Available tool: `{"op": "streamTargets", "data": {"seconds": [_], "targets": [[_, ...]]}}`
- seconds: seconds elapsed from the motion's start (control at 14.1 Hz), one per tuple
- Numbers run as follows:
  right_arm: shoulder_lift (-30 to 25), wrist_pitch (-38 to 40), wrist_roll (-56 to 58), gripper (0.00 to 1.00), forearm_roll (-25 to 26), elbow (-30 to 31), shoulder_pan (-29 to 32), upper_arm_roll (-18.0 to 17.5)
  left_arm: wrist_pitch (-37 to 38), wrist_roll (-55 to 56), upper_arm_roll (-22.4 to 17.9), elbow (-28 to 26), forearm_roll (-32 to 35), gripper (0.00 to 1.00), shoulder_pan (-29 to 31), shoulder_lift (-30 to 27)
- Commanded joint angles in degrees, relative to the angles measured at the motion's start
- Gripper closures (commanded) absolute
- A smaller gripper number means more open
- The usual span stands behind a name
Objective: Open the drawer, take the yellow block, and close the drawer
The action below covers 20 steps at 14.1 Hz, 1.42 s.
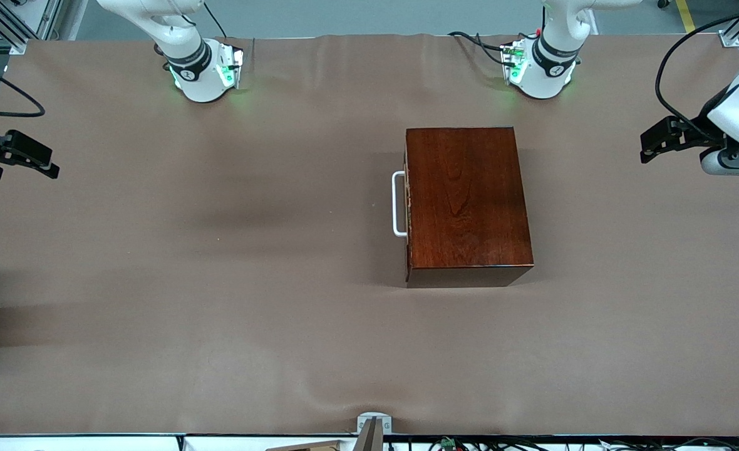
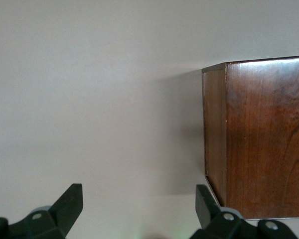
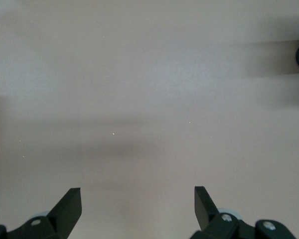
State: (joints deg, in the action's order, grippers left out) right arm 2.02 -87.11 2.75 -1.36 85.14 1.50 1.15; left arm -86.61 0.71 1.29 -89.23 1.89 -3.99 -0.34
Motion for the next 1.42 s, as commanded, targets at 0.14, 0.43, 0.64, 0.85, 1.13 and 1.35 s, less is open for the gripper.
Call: {"op": "streamTargets", "data": {"seconds": [0.14, 0.43, 0.64, 0.85, 1.13, 1.35], "targets": [[-0.18, 0.10, -0.11, 0.00, -0.40, -0.15, 1.32, -0.89, -0.58, -0.45, 0.20, -0.33, -0.22, 0.00, 0.04, -0.54], [-0.18, -0.08, -0.20, 0.00, -0.40, -0.15, 1.40, -0.89, -0.58, -0.27, 0.73, -0.06, -0.83, 0.00, 0.04, -0.36], [-0.18, 0.01, -0.20, 0.00, -0.40, -0.15, 1.32, -0.89, -0.49, 0.60, 1.95, 0.02, -1.61, 0.00, 0.03, -0.45], [-0.18, 0.01, -0.20, 0.00, -0.40, -0.15, 1.40, -0.89, -0.49, 7.53, 4.50, 0.02, -2.50, 0.00, -0.23, -0.01], [-0.18, -0.08, -0.20, 0.00, -0.31, -0.15, 1.40, -0.89, -0.40, 13.33, 6.88, 2.13, -2.76, 0.00, -0.67, 1.66], [-0.18, -0.08, -0.20, 0.00, -0.40, -0.15, 1.32, -0.89, -0.32, 17.56, 9.60, 1.96, -2.41, 0.00, -0.93, 2.54]]}}
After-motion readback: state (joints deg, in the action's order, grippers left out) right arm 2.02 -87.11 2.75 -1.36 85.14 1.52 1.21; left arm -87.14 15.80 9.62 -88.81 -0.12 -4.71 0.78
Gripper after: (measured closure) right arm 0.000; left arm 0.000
